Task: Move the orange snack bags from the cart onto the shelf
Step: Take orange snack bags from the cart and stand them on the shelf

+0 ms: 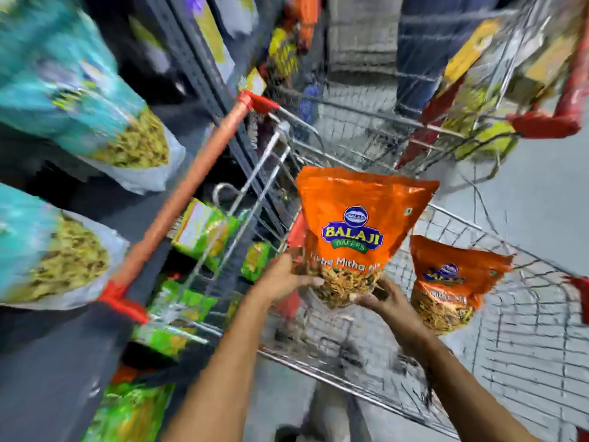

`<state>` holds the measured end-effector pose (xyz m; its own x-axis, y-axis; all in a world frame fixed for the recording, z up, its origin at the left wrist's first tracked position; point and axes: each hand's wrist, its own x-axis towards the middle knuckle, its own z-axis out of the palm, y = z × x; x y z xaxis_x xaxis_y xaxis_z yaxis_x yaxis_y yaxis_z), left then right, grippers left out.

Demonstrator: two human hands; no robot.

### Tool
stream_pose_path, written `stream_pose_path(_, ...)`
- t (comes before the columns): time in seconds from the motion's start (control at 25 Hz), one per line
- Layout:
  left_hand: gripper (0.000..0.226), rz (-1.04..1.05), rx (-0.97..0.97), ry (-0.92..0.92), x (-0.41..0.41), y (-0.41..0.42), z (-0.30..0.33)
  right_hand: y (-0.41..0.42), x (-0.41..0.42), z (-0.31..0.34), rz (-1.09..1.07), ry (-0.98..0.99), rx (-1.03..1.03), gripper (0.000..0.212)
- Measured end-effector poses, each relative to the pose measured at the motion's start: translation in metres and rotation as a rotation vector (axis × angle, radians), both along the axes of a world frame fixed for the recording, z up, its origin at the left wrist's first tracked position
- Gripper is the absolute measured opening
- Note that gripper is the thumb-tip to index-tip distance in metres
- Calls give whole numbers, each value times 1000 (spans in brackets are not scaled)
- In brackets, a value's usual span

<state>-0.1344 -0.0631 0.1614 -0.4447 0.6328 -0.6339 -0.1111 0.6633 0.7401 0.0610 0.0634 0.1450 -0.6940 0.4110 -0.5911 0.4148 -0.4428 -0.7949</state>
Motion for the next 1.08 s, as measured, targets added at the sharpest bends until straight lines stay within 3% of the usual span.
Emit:
stream_pose_path(0.24,51,317,411,410,-11,-102,188,-62,-69,158,58,468,275,49)
stream_pose_path(0.56,49,732,674,950,46,-282,383,-206,-116,344,342,1016,363,56)
stream_pose_path(0.8,42,1030,615,1186,79,-427,434,-338,-158,419,692,1232,308,49)
stream_pose_path(1.08,44,1219,503,1194,47,-545,442,-464,-237,447,1036,1179,272,51)
